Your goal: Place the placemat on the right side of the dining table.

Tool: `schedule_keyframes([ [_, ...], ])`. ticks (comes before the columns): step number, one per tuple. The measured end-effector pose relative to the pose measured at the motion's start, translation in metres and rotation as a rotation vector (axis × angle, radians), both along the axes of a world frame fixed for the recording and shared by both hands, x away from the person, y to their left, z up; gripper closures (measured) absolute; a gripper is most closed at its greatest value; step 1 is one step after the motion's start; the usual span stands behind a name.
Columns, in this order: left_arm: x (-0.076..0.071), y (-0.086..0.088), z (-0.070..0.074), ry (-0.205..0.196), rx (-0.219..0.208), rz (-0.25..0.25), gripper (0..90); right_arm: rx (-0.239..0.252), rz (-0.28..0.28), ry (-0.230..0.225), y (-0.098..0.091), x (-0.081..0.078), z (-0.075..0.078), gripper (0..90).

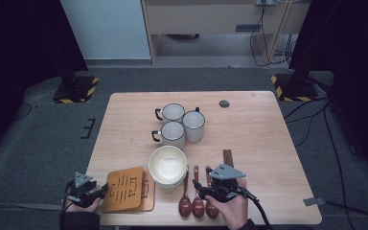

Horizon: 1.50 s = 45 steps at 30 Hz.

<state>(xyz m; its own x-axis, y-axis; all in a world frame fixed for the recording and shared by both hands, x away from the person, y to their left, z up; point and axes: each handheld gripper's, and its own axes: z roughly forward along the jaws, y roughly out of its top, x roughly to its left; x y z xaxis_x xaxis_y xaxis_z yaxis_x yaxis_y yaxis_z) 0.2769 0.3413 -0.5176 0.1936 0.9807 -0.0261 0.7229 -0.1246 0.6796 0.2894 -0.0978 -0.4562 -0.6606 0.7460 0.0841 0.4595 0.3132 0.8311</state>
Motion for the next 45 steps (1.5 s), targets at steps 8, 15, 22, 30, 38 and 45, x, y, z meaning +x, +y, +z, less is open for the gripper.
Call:
schedule_keyframes([
  [8, 0.000, 0.000, 0.000, -0.001, -0.001, 0.000, 48.3, 0.006, 0.030, 0.011, 0.014, -0.008, -0.010, 38.6],
  [15, 0.000, 0.000, 0.000, -0.001, -0.002, 0.001, 48.4, 0.015, 0.051, 0.028, 0.026, -0.015, -0.020, 39.8],
  [22, 0.000, 0.000, 0.000, -0.002, -0.003, 0.001, 48.4, 0.020, 0.073, 0.039, 0.038, -0.020, -0.025, 41.1],
  [30, -0.001, 0.000, 0.000, -0.001, 0.001, -0.002, 48.6, 0.028, 0.094, 0.051, 0.050, -0.025, -0.031, 42.4],
  [38, -0.001, 0.000, 0.000, -0.004, 0.000, 0.000, 48.7, 0.050, 0.110, 0.067, 0.064, -0.028, -0.035, 43.2],
  [45, -0.001, 0.000, 0.000, -0.004, -0.001, -0.001, 48.7, 0.062, 0.141, 0.067, 0.078, -0.030, -0.036, 44.1],
])
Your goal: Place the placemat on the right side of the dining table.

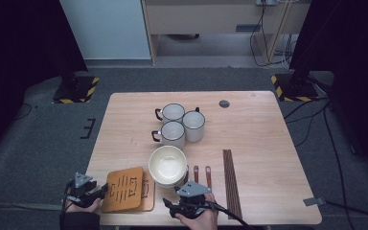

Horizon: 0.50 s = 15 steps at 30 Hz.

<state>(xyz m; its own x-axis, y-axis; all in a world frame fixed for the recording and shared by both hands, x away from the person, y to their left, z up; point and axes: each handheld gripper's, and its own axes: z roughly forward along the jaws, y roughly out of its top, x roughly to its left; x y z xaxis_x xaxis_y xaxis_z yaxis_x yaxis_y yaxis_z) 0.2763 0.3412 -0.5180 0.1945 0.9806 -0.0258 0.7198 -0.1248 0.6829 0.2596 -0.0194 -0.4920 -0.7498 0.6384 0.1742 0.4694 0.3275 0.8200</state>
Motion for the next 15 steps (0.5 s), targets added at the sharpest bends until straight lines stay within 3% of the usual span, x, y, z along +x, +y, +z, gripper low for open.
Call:
schedule_keyframes([
  [15, 0.000, 0.001, 0.000, 0.002, 0.000, -0.002, 48.8, 0.031, 0.065, 0.027, 0.032, -0.002, -0.004, 45.6],
])
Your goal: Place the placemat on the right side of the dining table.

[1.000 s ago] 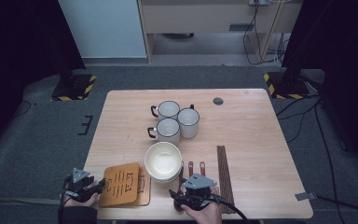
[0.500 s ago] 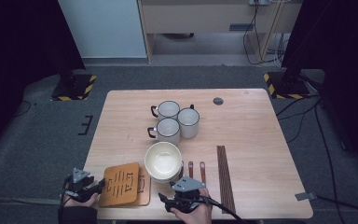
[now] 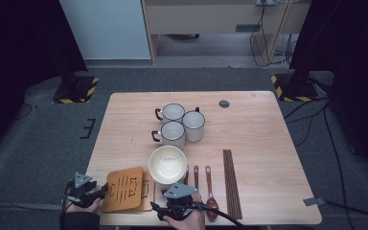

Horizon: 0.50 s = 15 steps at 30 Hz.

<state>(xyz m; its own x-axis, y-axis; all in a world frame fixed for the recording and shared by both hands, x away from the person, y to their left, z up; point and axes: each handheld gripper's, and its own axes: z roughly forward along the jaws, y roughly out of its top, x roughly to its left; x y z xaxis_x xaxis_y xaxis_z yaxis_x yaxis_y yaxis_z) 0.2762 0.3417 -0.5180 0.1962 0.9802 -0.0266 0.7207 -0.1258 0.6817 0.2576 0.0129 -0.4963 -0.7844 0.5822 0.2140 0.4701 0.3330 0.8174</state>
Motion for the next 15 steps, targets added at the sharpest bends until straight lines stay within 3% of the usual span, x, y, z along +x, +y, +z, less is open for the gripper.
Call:
schedule_keyframes([
  [15, 0.000, 0.000, 0.000, -0.003, -0.007, 0.004, 48.8, -0.006, 0.035, 0.012, 0.028, 0.004, -0.001, 46.3],
])
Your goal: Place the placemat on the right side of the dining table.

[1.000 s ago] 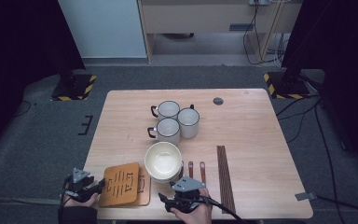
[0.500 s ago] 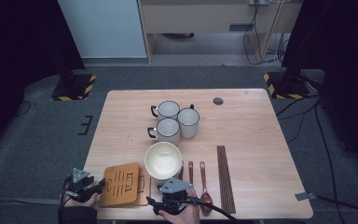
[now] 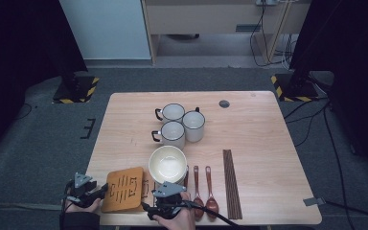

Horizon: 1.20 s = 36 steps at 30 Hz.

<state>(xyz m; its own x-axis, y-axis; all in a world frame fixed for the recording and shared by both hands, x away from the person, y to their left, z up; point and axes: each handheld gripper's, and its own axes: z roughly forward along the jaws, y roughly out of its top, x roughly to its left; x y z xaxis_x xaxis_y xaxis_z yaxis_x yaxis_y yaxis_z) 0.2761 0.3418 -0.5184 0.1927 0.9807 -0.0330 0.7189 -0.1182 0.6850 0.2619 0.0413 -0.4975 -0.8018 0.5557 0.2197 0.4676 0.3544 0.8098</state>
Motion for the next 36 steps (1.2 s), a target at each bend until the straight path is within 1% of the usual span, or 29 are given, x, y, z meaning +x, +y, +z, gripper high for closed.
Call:
schedule_keyframes([
  [7, -0.001, 0.000, -0.001, -0.005, -0.004, -0.001, 49.1, -0.007, 0.006, 0.007, 0.014, 0.005, -0.002, 46.0],
  [15, -0.001, 0.001, -0.001, -0.005, -0.006, 0.004, 49.2, -0.013, 0.000, 0.014, 0.021, 0.010, -0.006, 45.6],
  [25, -0.001, 0.002, -0.001, -0.006, -0.008, 0.004, 49.2, -0.033, 0.006, 0.045, 0.036, 0.015, -0.014, 43.3],
  [31, -0.001, 0.001, -0.001, -0.006, -0.008, 0.004, 49.2, -0.040, 0.004, 0.056, 0.039, 0.016, -0.017, 41.9],
  [36, -0.001, 0.001, -0.001, -0.006, -0.008, 0.004, 49.2, -0.032, -0.004, 0.078, 0.040, 0.018, -0.019, 39.4],
])
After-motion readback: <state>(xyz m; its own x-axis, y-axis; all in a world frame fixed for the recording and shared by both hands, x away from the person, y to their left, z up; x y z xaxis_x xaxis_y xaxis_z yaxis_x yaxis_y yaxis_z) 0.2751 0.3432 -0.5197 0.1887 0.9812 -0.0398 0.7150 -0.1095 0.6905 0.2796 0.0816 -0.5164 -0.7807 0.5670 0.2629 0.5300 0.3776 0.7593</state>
